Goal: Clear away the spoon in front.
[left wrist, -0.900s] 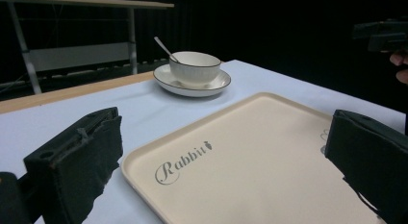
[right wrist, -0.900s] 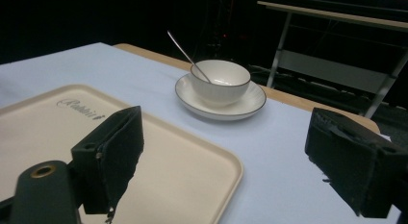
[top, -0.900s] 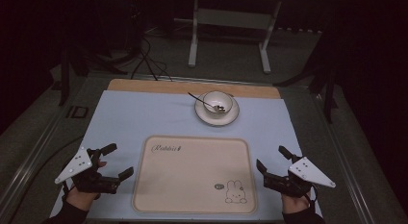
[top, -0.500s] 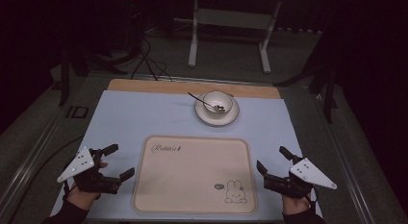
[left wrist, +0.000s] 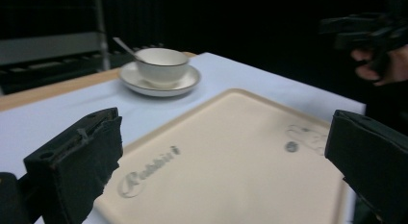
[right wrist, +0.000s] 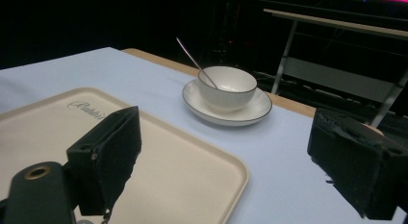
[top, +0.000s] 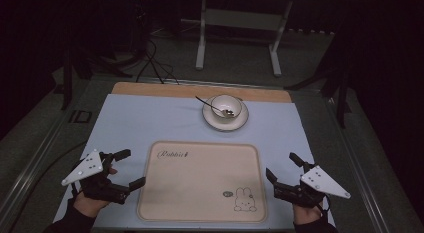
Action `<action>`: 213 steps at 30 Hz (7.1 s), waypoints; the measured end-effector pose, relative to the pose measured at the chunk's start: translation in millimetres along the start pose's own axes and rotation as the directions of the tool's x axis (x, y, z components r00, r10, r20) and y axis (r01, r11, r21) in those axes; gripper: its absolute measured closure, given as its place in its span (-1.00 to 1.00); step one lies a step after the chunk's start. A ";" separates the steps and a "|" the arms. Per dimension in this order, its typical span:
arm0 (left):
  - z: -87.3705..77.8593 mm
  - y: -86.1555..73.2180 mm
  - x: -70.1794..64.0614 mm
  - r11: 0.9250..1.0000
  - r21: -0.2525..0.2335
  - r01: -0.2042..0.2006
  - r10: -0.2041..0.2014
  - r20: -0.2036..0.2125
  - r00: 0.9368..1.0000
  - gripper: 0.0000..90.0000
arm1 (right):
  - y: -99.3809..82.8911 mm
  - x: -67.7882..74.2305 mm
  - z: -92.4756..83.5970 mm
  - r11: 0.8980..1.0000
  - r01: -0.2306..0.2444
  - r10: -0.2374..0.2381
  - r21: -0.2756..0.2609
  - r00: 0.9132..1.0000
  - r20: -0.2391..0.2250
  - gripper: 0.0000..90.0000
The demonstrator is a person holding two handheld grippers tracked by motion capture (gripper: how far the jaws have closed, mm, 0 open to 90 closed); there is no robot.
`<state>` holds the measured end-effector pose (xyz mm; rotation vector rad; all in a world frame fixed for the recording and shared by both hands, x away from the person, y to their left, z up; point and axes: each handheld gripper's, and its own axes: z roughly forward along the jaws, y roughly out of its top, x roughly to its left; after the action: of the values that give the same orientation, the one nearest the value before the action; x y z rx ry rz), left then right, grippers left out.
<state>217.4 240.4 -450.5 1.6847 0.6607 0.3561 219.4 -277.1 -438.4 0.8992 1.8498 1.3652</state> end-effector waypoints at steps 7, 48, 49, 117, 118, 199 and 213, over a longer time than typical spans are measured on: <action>3.0 20.7 -9.4 1.000 0.030 -0.003 0.000 0.076 0.997 -1.00 | 0.0 1.5 0.3 1.000 0.005 -0.005 -0.005 1.000 -0.003 -0.74; 121.6 107.7 51.8 0.999 0.050 0.001 -0.004 0.055 0.998 -0.68 | -0.5 1.4 2.2 1.000 0.006 -0.006 -0.002 1.000 -0.028 -0.74; 124.8 107.5 54.1 0.998 0.055 0.010 -0.013 0.055 0.998 -0.67 | -0.5 1.4 2.2 1.000 0.006 -0.006 -0.002 1.000 -0.030 -0.74; 280.0 43.6 108.6 0.855 -0.055 0.515 -0.499 -0.355 0.791 0.22 | -1.7 -1.9 -2.8 1.000 -0.019 0.019 0.000 0.999 -0.037 -0.72; 280.7 43.4 110.2 0.844 -0.075 0.531 -0.521 -0.352 0.778 0.22 | -1.8 -2.0 -2.7 1.000 -0.020 0.020 0.000 0.999 -0.037 -0.72; 203.1 119.9 100.0 0.897 -0.115 0.427 -0.442 -0.184 0.878 0.99 | -4.0 -2.5 2.6 0.999 -0.022 0.023 0.027 0.999 -0.037 -0.71; 157.5 133.2 95.4 0.937 -0.036 0.348 -0.349 -0.136 0.927 0.99 | -3.9 -1.7 3.2 0.999 -0.017 0.018 0.031 0.999 -0.035 -0.71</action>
<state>412.9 158.9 -368.3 1.5037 1.0440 0.2234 222.5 -277.7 -442.7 0.9147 1.8980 1.3747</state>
